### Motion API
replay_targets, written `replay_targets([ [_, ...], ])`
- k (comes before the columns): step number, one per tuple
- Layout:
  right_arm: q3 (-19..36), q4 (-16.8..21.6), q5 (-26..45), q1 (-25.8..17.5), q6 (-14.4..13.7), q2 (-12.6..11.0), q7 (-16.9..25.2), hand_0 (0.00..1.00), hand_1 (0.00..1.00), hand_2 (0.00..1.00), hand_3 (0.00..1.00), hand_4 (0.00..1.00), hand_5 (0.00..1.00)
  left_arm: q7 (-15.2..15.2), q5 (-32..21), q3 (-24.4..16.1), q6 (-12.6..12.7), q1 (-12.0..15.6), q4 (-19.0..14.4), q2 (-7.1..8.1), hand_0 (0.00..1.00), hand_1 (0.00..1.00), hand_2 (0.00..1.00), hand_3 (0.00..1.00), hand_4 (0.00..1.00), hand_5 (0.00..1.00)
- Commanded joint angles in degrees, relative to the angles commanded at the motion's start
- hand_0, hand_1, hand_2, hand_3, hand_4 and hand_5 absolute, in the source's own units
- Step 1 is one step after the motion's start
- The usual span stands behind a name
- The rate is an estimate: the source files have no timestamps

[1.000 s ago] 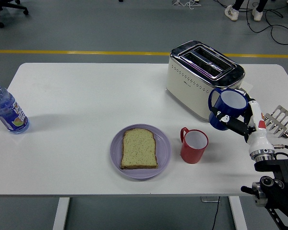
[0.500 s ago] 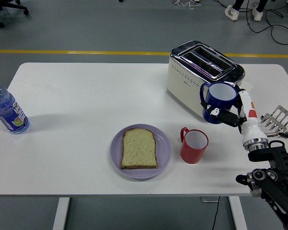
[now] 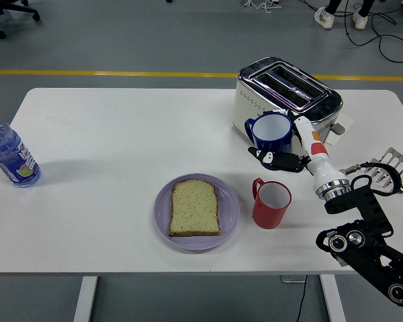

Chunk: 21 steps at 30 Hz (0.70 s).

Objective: Pick up the cup,pour liquid into bread,place the cup on the desk

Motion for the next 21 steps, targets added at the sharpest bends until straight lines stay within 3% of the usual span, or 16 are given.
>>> replay_targets([
  [9, -6.03, -0.43, -6.14, 5.73, 1.18, 0.22, -2.93, 0.241, 0.316, 0.529, 0.553, 0.740, 0.002, 0.01, -0.26, 0.01, 0.02, 0.14, 0.06, 0.10, 0.638, 0.649, 0.661, 0.561, 0.328, 0.835],
  [16, -11.38, -1.18, -21.20, 10.59, 5.33, -0.33, -10.58, 0.226, 0.315, 0.530, 0.553, 0.736, 0.002, -0.01, -0.31, -0.03, 0.02, 0.01, 0.03, 0.08, 0.638, 0.649, 0.661, 0.560, 0.329, 0.839],
  [21, -14.86, -1.86, -28.91, 12.52, 7.90, -0.92, -13.18, 0.232, 0.315, 0.530, 0.553, 0.731, 0.002, 0.00, -0.54, 0.05, 0.01, 0.24, 0.06, 0.05, 0.641, 0.649, 0.661, 0.562, 0.328, 0.840],
])
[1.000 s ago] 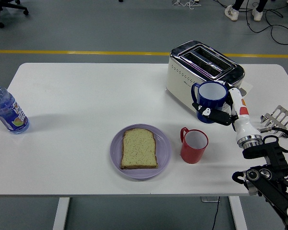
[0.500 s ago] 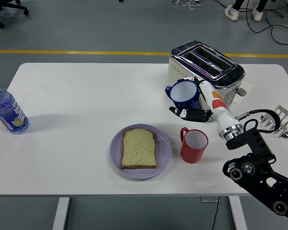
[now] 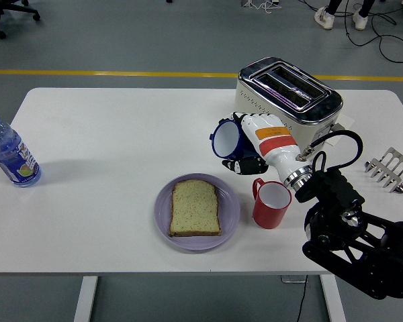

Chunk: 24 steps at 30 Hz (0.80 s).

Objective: Pick up the cup,pour liquid into bread,place the cup on the desk

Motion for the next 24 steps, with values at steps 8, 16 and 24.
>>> replay_targets([
  [8, -5.67, -0.18, -4.21, 2.86, 3.61, -1.23, -1.92, 0.240, 0.316, 0.530, 0.552, 0.731, 0.002, 0.01, -0.24, 0.26, -0.01, 0.33, 0.00, -0.05, 0.641, 0.649, 0.662, 0.561, 0.328, 0.840],
  [16, -10.53, 1.22, -7.57, 7.11, 9.47, -2.12, -6.99, 0.249, 0.319, 0.532, 0.553, 0.728, 0.002, -0.02, -0.41, 0.58, -0.01, 0.31, -0.08, -0.05, 0.641, 0.650, 0.661, 0.561, 0.328, 0.839],
  [24, -14.36, 4.00, -10.05, 10.66, 18.51, -2.10, -16.77, 0.297, 0.333, 0.543, 0.564, 0.713, 0.002, -0.01, -0.67, 0.77, -0.01, 0.40, -0.03, 0.01, 0.640, 0.649, 0.662, 0.560, 0.328, 0.837],
])
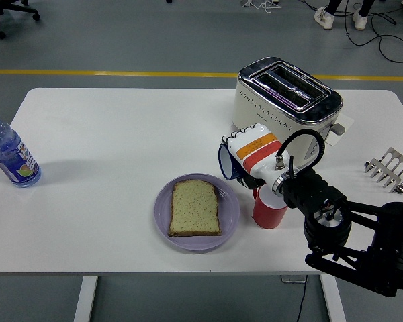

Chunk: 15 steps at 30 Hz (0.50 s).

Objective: Pick up the cup,pour liquid into bread,place the cup on the desk

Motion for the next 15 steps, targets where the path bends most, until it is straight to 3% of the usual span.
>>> replay_targets([
  [5, -1.75, 1.11, 0.02, 1.19, 3.05, 0.66, -0.43, 0.299, 0.337, 0.548, 0.567, 0.702, 0.002, -0.01, 0.03, -0.25, 0.01, -0.05, 0.01, 0.02, 0.641, 0.649, 0.661, 0.560, 0.329, 0.840],
  [15, -3.66, 2.07, -0.32, 2.22, 3.22, 1.40, -0.43, 0.308, 0.341, 0.549, 0.567, 0.696, 0.002, 0.01, -0.04, -0.31, 0.00, -0.18, 0.02, 0.01, 0.641, 0.649, 0.662, 0.559, 0.330, 0.841],
])
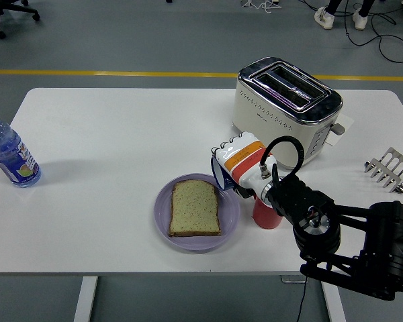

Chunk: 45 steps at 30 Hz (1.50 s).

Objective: Pick up the cup,pour liquid into bread,place the cup on the desk

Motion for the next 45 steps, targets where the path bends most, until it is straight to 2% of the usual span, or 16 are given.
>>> replay_targets([
  [7, 0.33, 0.00, 0.67, 0.01, 0.20, 0.32, 0.00, 0.314, 0.342, 0.550, 0.568, 0.686, 0.002, -0.01, 0.16, -0.14, 0.00, -0.11, -0.04, 0.04, 0.640, 0.649, 0.662, 0.559, 0.330, 0.841],
  [12, 2.09, 0.20, 1.62, -0.88, -1.17, 0.21, 0.00, 0.318, 0.345, 0.553, 0.570, 0.682, 0.002, 0.00, 0.19, -0.20, 0.00, 0.01, -0.01, 0.06, 0.640, 0.649, 0.662, 0.559, 0.329, 0.841],
  [15, 3.82, 0.12, 3.09, -1.67, -2.85, 0.03, 0.00, 0.314, 0.346, 0.551, 0.569, 0.676, 0.002, 0.00, 0.26, -0.28, 0.00, 0.12, 0.00, 0.06, 0.640, 0.649, 0.662, 0.559, 0.329, 0.840],
  [17, 6.39, 0.27, 6.11, -3.11, -6.96, -0.45, 1.31, 0.314, 0.346, 0.551, 0.569, 0.676, 0.002, -0.01, 0.30, -0.32, 0.01, 0.15, 0.00, 0.07, 0.640, 0.649, 0.662, 0.559, 0.329, 0.840],
  [20, 8.74, 0.43, 9.08, -4.50, -10.99, -0.84, 3.85, 0.318, 0.344, 0.550, 0.562, 0.674, 0.002, -0.01, 0.37, -0.27, 0.00, 0.11, -0.02, 0.07, 0.638, 0.649, 0.661, 0.559, 0.328, 0.838],
  [21, 10.50, 0.56, 10.99, -5.64, -12.70, -1.07, 5.45, 0.318, 0.344, 0.550, 0.562, 0.674, 0.002, -0.02, 0.46, -0.41, 0.01, 0.10, -0.03, 0.08, 0.638, 0.649, 0.661, 0.559, 0.328, 0.838],
  [25, 15.51, 0.93, 18.57, -8.60, -16.51, -1.71, 8.66, 0.318, 0.344, 0.550, 0.562, 0.674, 0.002, -0.01, 0.54, -0.46, 0.00, 0.10, -0.04, 0.08, 0.638, 0.649, 0.661, 0.559, 0.328, 0.838],
  [29, 21.64, 2.07, 28.26, -12.26, -18.54, -2.35, 11.40, 0.327, 0.353, 0.551, 0.563, 0.674, 0.002, 0.01, 0.48, -0.34, -0.02, 0.25, 0.01, 0.05, 0.638, 0.649, 0.662, 0.560, 0.328, 0.838],
  [35, 30.41, 3.92, 42.78, -17.56, -18.40, -3.61, 15.52, 0.323, 0.358, 0.552, 0.562, 0.672, 0.002, -0.02, 0.74, -0.41, -0.01, 0.26, -0.03, 0.02, 0.638, 0.649, 0.661, 0.560, 0.325, 0.836],
  [45, 39.38, 5.94, 66.92, -24.24, -17.29, -4.75, 18.64, 0.326, 0.368, 0.554, 0.561, 0.667, 0.002, -0.04, 0.98, -0.35, 0.01, 0.29, -0.03, 0.05, 0.638, 0.649, 0.660, 0.560, 0.324, 0.836],
])
